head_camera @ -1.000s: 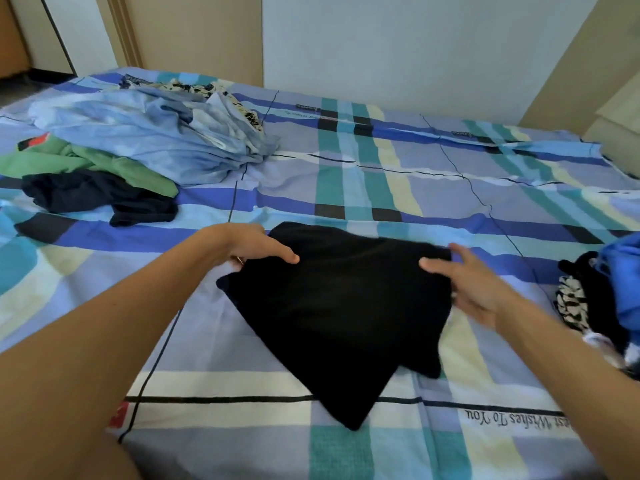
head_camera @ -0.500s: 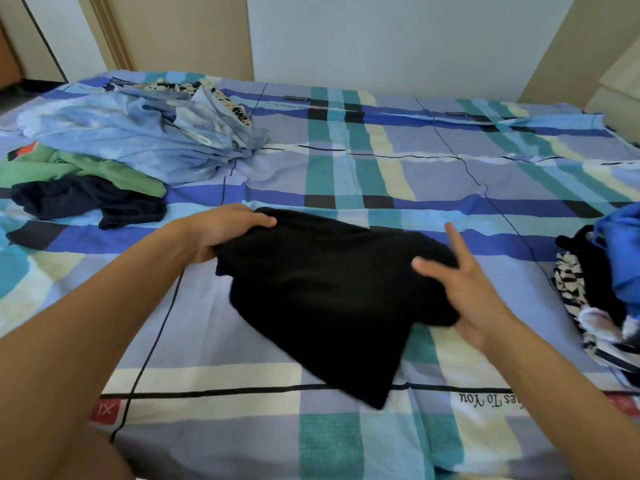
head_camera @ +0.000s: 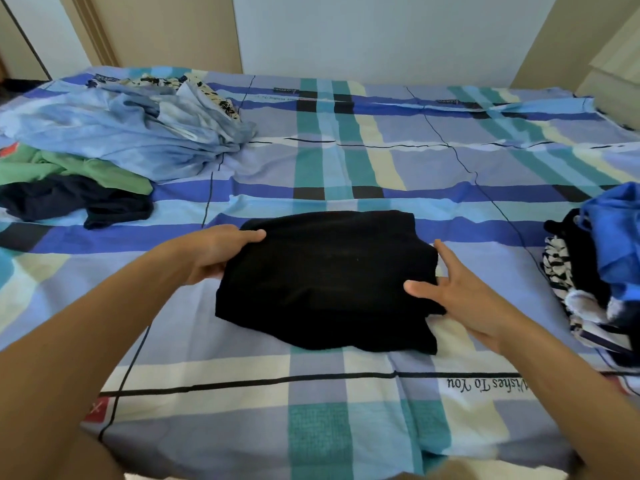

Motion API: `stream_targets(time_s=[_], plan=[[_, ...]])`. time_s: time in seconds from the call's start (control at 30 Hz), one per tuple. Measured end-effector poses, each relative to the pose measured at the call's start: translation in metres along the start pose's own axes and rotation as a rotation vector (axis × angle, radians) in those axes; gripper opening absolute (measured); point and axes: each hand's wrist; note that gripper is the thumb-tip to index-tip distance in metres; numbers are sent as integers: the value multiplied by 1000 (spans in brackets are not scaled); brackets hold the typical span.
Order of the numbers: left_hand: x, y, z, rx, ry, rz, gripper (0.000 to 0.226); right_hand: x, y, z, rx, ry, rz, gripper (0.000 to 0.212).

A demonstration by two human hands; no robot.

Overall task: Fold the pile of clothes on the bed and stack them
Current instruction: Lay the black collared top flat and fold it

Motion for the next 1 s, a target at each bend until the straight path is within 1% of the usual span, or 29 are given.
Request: stream_targets(time_s=[0.03,0.07,0.1,0.13,0.17,0.2,0.23,0.27,0.3,0.33,0.37,0.4,0.43,0.47,0.53,0.57,0.63,0.7,0.73,0.77,0.8,0.83,0.87,0.9,0.93,1.0], plan=[[2,0,3,72,-36,-7,50,-2,-1,-1,-6,9,21,109],[5,1,6,144,-98,-19,60,-3,-1,-1,-3,43,19,109],[6,3,7,169,-176,-52,69,-3,0,-2,-8,77,35,115],[8,5,7,132,-265,-111,78,1,3,0,-37,146,75,124],[8,7,7,1,-410,-213,87,4,7,2,-80,274,171,132],[8,10,7,-195,-565,-350,97,7,10,6,-117,432,288,136],[8,16,5,-349,-683,-569,102,9,12,8,-120,564,414,135],[9,25,2,-350,-709,-803,99,10,18,7,-79,662,534,128],[10,35,-4,-191,-664,-951,91,9,22,2,-19,744,645,115],[13,44,-10,0,-646,-1004,84,6,24,-4,20,828,738,101],[17,47,-19,119,-737,-1023,79,1,22,-12,14,904,823,89],[21,46,-29,143,-904,-1046,75,-4,17,-18,-29,965,892,78],[26,39,-35,100,-1013,-1085,68,-6,11,-23,-89,1001,950,69],[28,33,-37,40,-1035,-1118,58,-6,6,-27,-135,1003,982,59],[25,29,-36,-60,-921,-1125,39,-1,1,-29,-174,891,992,39],[22,26,-33,-106,-878,-1118,36,3,0,-28,-162,799,968,30],[19,20,-29,-164,-843,-1108,32,10,-1,-24,-67,599,856,19],[19,21,-29,-93,-868,-1113,30,16,0,-20,-14,482,746,16],[20,23,-32,-31,-926,-1098,40,16,0,-19,-18,516,750,19],[23,24,-35,7,-997,-1093,54,15,-1,-19,-24,607,785,25],[26,24,-39,6,-1065,-1100,63,13,0,-20,-17,731,819,34],[29,23,-43,-32,-1089,-1136,63,10,2,-22,-5,857,842,44],[30,22,-45,-75,-1076,-1175,56,6,2,-24,-3,942,858,50],[30,21,-46,-110,-1033,-1204,47,4,2,-27,-23,978,871,50],[29,20,-46,-137,-989,-1206,40,4,0,-29,-61,972,889,45],[25,16,-45,-178,-933,-1157,36,6,-1,-31,-151,921,911,30]])
Point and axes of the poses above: each hand's wrist, its own y-axis away from the middle knuckle, its own z-axis out of the back of the hand, x = y × z, and after that the axes turned 11 degrees about -x, right-handed
